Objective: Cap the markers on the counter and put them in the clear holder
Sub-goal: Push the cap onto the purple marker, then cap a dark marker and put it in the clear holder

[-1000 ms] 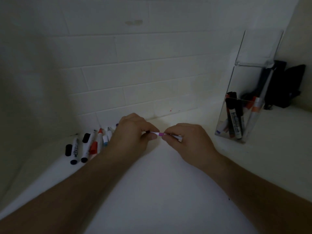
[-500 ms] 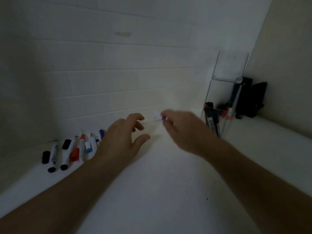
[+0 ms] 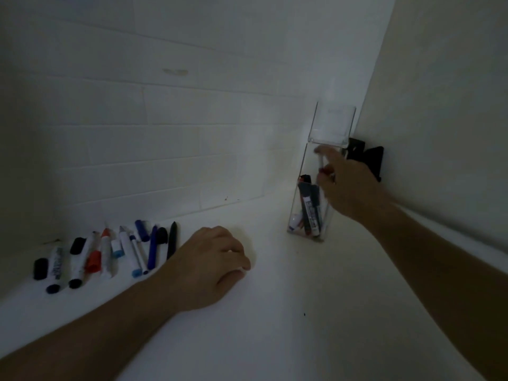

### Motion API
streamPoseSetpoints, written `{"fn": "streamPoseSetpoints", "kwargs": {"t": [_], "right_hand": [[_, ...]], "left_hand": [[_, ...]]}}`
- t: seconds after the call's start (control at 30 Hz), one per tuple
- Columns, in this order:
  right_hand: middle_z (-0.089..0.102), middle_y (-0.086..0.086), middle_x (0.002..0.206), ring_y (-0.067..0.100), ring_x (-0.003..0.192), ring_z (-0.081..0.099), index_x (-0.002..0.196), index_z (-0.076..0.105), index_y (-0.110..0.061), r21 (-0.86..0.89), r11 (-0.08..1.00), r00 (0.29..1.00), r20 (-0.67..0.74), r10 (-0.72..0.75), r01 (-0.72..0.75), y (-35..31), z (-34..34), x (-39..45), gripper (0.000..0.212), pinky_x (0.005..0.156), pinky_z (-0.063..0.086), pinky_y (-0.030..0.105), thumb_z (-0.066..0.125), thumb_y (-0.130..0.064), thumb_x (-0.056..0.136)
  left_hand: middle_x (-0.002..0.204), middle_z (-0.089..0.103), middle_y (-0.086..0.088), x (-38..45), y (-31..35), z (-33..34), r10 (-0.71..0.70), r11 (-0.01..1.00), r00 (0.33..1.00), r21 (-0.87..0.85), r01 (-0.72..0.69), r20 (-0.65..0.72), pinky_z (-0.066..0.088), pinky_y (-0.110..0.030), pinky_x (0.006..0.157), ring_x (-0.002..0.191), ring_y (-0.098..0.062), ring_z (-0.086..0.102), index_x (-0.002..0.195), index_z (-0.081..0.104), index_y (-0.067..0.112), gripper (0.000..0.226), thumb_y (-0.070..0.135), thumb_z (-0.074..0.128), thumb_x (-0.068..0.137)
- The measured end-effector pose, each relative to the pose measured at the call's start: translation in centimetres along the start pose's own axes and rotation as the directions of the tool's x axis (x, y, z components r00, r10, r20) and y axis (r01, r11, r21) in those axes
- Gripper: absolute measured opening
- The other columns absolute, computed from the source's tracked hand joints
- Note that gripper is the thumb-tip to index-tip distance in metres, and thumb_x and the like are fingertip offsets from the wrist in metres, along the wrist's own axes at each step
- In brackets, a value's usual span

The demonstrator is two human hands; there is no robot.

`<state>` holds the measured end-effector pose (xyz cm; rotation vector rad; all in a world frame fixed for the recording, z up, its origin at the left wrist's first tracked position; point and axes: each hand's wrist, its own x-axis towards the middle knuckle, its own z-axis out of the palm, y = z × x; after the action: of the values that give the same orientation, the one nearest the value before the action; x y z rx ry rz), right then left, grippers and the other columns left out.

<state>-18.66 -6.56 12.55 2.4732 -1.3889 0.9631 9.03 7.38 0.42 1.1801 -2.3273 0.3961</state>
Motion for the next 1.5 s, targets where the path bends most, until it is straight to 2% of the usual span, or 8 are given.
{"fn": "streamPoseSetpoints", "kwargs": {"t": [0.2, 0.4, 0.6, 0.73, 0.83, 1.0, 1.3, 1.5], "right_hand": [[0.067, 0.013, 0.093, 0.022, 0.078, 0.053, 0.134, 0.063, -0.019, -0.096, 0.995, 0.998, 0.06, -0.017, 0.023, 0.5, 1.5, -1.7, 0.038, 0.064, 0.039, 0.029, 0.036, -0.016, 0.107], [0.069, 0.013, 0.112, 0.029, 0.093, 0.053, 0.142, 0.055, -0.019, -0.143, 0.99, 0.996, 0.087, -0.006, 0.018, 1.2, 2.5, -2.5, 0.04, 0.078, 0.048, 0.04, 0.037, -0.012, 0.106], [0.061, 0.011, 0.11, 0.028, 0.094, 0.052, 0.123, 0.066, -0.013, -0.131, 0.986, 0.941, -0.309, -0.137, 0.1, -1.3, 3.8, -3.4, 0.035, 0.079, 0.05, 0.042, 0.056, -0.008, 0.09], [0.058, -0.005, 0.101, 0.002, 0.085, 0.046, 0.116, 0.069, -0.018, 0.243, 0.942, 0.971, 0.006, -0.239, 0.23, -7.7, 7.2, -4.5, 0.033, 0.079, 0.041, 0.017, 0.058, -0.003, 0.089], [0.063, -0.005, 0.1, -0.001, 0.075, 0.046, 0.115, 0.071, -0.019, 0.392, 0.873, 0.911, 0.165, -0.378, 0.291, -12.1, 10.4, -5.1, 0.026, 0.076, 0.043, 0.019, 0.061, -0.012, 0.092], [0.051, -0.004, 0.107, 0.008, 0.088, 0.055, 0.134, 0.056, -0.041, 0.518, 0.844, 0.781, 0.466, -0.415, 0.139, -18.5, 12.9, -5.4, 0.036, 0.085, 0.046, 0.023, 0.054, -0.047, 0.099], [0.059, 0.01, 0.099, 0.032, 0.09, 0.06, 0.107, 0.055, -0.02, 0.014, 0.969, 0.868, 0.442, -0.226, 0.245, -16.0, 13.6, -4.0, 0.033, 0.07, 0.04, 0.033, 0.04, -0.049, 0.101], [0.051, -0.003, 0.072, 0.02, 0.065, 0.05, 0.083, 0.037, -0.024, 0.304, 0.951, 0.954, 0.265, -0.142, 0.057, -12.8, 13.3, -5.5, 0.026, 0.057, 0.038, 0.037, 0.058, -0.035, 0.096]], "left_hand": [[0.106, 0.069, 0.014, 0.1, 0.2, -0.2, 0.013, 1.0, 1.0, 0.009, -0.014, 0.026, 0.046, -0.035, 0.083, 0.099, -0.01, 0.057, 0.103, 0.073, 0.034, 0.018, 0.035, 0.056, 0.097], [0.101, 0.069, 0.015, 0.2, 0.4, -0.2, 0.045, 0.999, 0.998, -0.013, -0.045, 0.042, 0.047, -0.034, 0.08, 0.094, -0.009, 0.058, 0.104, 0.073, 0.033, 0.022, 0.035, 0.051, 0.1], [0.093, 0.071, 0.014, 0.2, 0.3, -0.9, 0.039, 0.999, 0.997, -0.03, -0.038, 0.061, 0.046, -0.033, 0.077, 0.087, -0.01, 0.06, 0.096, 0.074, 0.03, 0.022, 0.036, 0.053, 0.099], [0.072, 0.068, 0.009, -0.2, -1.3, -3.9, -0.268, 0.961, 0.959, -0.103, 0.258, -0.097, 0.049, -0.035, 0.07, 0.069, -0.013, 0.06, 0.075, 0.073, 0.024, 0.043, 0.049, 0.046, 0.097], [0.073, 0.065, 0.005, -1.5, -4.2, -6.7, -0.566, 0.823, 0.778, -0.122, 0.555, -0.275, 0.05, -0.039, 0.07, 0.072, -0.02, 0.061, 0.08, 0.072, 0.025, 0.047, 0.049, 0.037, 0.098], [0.092, 0.069, 0.004, -3.8, -7.3, -8.4, -0.744, 0.635, 0.561, -0.123, 0.763, -0.363, 0.053, -0.038, 0.075, 0.084, -0.019, 0.062, 0.099, 0.07, 0.03, 0.023, 0.034, 0.047, 0.099], [0.096, 0.067, 0.005, -3.7, -7.8, -7.0, -0.748, 0.637, 0.624, 0.02, 0.771, -0.227, 0.052, -0.04, 0.084, 0.095, -0.023, 0.059, 0.11, 0.072, 0.031, 0.025, 0.03, 0.054, 0.092], [0.116, 0.064, 0.002, -3.4, -7.5, -5.2, -0.789, 0.592, 0.614, 0.297, 0.749, 0.024, 0.042, -0.04, 0.094, 0.11, -0.026, 0.049, 0.124, 0.064, 0.037, 0.041, 0.053, 0.05, 0.089]]}}
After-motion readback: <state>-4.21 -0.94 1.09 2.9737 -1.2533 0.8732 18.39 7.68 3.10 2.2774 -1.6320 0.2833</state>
